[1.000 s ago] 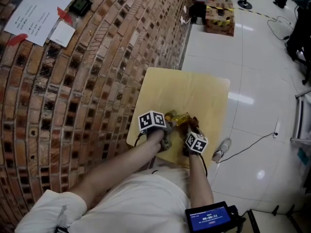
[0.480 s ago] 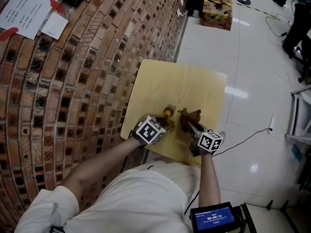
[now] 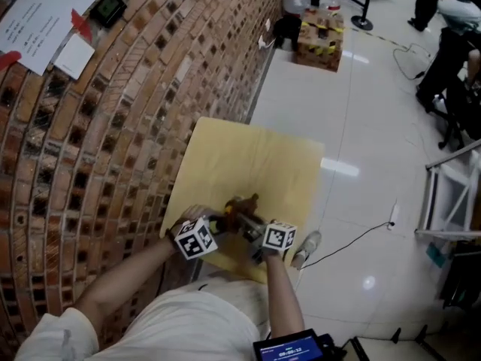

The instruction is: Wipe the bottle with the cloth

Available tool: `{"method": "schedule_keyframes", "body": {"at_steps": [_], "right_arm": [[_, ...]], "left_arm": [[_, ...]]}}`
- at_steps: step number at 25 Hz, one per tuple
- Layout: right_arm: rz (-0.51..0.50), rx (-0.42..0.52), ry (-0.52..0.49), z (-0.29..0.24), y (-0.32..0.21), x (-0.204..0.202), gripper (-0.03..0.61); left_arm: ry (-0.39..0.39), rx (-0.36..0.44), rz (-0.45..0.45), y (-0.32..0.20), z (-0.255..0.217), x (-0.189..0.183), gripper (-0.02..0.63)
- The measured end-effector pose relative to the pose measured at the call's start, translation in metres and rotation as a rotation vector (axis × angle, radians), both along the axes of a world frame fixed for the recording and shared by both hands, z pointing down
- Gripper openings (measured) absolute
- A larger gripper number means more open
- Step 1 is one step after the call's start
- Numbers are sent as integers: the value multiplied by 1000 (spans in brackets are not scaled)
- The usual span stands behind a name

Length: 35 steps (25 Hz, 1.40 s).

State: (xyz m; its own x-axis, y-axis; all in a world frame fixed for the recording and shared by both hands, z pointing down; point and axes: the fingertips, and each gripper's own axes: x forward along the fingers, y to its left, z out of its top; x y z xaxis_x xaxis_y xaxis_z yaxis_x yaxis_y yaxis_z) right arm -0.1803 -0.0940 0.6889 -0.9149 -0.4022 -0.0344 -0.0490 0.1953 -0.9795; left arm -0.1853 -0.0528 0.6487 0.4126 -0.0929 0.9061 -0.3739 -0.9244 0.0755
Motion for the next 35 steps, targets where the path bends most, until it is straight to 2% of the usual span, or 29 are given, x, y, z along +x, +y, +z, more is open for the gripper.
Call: {"method": "schedule_keyframes", "body": {"at_steps": [1,3,5,9,13,16,18,21,25,28,31,35], "right_arm": [[-2,-37,-5,3,7,-10,66],[-21,-20,49,3,2,-19,66],[-55,19,132,7,-14,-18,66],[-171,28,304,39,-23,-20,66],[-238,12,558,87,-20,-17,66],[-236,24,762,120,-13,-4,66],[-205,74,843,123,-8,2,66],[-93,80,842,111,-6,12,66],[107,35,700,90,-9,44,66],[164,8,680,87,5,70,66],[204,-14,673,85,13,88,66],[230,-29,654,79,23,97,66]], "left_arm": [[-14,-20,19,13,1,-5,175],[-47,-21,56,17,2,-8,175],[-59,-2,85,7,3,-6,175],[-44,14,97,-2,7,-6,175],[-30,23,75,-9,7,-2,175],[-38,44,100,-12,7,4,175],[-52,56,127,-11,8,7,175],[-74,81,153,-12,8,6,176],[-110,144,151,-23,11,2,181],[-118,165,121,-25,13,1,187],[-107,140,61,-26,11,2,206],[-43,83,-103,-31,1,0,222]]}}
